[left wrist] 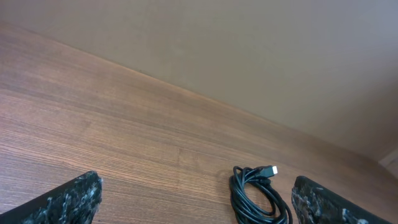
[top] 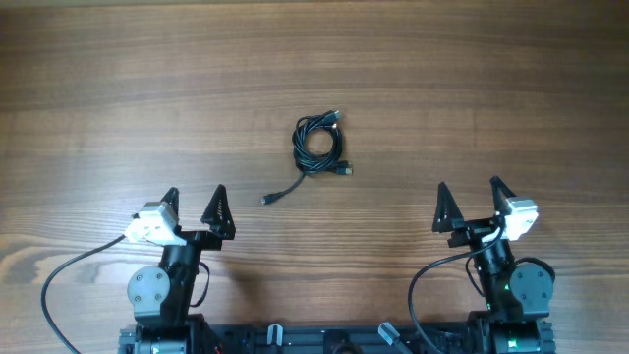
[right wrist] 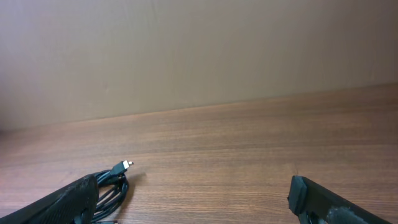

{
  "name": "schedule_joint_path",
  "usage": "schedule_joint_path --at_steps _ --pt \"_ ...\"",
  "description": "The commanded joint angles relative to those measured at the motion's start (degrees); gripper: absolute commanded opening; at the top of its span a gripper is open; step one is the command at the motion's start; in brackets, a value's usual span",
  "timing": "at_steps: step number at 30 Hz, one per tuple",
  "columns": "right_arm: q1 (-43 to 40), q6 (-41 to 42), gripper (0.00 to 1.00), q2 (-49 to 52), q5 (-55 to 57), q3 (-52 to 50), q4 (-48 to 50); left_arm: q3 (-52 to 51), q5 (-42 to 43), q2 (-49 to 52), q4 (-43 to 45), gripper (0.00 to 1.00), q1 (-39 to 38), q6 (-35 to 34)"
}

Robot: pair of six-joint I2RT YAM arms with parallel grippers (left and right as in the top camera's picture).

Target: Untangle cables

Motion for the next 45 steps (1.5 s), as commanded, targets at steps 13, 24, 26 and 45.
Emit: schedule_joint_path --at_steps 13,24,26,45 --pt "-0.28 0.44 1.0 -0.24 -0.92 -0.09 0.17 -0.39 -0.85 -0.02 -0.04 1.0 0.22 1.33" --pt "-0.28 0.44 1.0 -0.24 -0.94 -0.09 0.2 -0.42 -0.79 -0.02 -0.04 1.0 0.22 1.29" --pt "-0.28 0.46 1.0 -0.24 -1.01 -0.09 0.2 -0.39 -0.76 -0.02 -0.02 1.0 0.22 1.29" --pt "-0.28 -5.77 1.0 -0.24 -10.05 0.31 0.74 -0.35 2.54 -0.02 0.24 1.0 0.22 1.16"
